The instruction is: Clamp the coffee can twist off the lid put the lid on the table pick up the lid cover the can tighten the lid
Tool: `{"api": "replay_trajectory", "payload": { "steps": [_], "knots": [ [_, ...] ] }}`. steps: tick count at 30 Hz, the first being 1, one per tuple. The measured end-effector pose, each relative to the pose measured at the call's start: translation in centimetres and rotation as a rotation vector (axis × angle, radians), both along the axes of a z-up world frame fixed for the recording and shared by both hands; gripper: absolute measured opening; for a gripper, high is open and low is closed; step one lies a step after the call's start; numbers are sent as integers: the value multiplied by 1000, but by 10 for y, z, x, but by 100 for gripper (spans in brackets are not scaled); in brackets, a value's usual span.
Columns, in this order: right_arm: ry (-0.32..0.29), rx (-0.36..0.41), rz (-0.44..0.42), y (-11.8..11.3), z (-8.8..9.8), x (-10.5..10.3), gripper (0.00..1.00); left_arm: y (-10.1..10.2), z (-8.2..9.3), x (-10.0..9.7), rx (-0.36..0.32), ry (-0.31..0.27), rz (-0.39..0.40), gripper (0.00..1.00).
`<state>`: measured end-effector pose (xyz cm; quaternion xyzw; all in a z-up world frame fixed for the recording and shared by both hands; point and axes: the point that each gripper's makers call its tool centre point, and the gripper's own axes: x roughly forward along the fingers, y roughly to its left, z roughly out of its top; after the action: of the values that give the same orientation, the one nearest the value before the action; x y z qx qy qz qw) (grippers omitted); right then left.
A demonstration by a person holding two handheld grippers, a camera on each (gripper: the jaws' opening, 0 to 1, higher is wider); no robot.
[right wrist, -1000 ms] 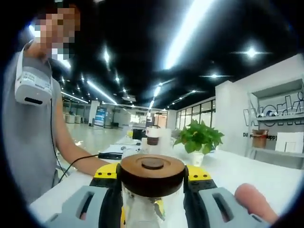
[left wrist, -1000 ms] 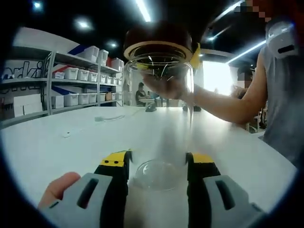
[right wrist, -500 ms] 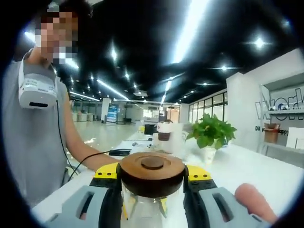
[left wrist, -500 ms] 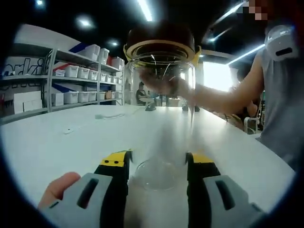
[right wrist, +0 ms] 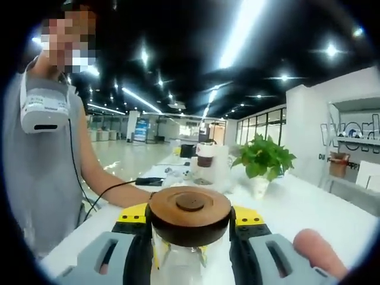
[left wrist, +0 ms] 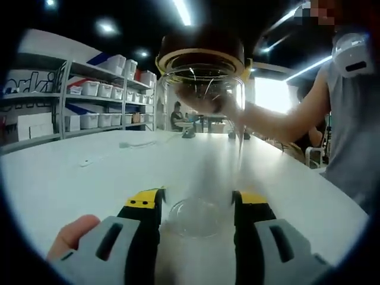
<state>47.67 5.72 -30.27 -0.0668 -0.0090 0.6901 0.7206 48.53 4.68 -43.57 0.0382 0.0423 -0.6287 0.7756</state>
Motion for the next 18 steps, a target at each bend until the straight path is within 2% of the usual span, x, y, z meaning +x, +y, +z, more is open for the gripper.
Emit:
{"api": "replay_trajectory", "payload": {
  "steps": [6,8,10,12,14,16,18],
  "knots": [
    [51,38,-29,0,0,4,47,1,-1,1,1,14,-3,39],
    [58,46,-33,0,0,4,47,2,-5,1,11,55,-7,40],
    [68,55,-36,2,-1,5,47,3,-7,2,24,70,-8,40],
    [75,60,-36,3,-1,5,47,3,-7,4,37,85,-2,47],
    [78,54,-35,6,-5,4,52,2,-4,4,18,93,0,57],
    [90,39,-24,6,-8,1,59,4,1,3,-7,90,-4,57],
    [88,43,-34,5,-8,2,60,4,2,3,-17,93,-3,57]
  ]
}}
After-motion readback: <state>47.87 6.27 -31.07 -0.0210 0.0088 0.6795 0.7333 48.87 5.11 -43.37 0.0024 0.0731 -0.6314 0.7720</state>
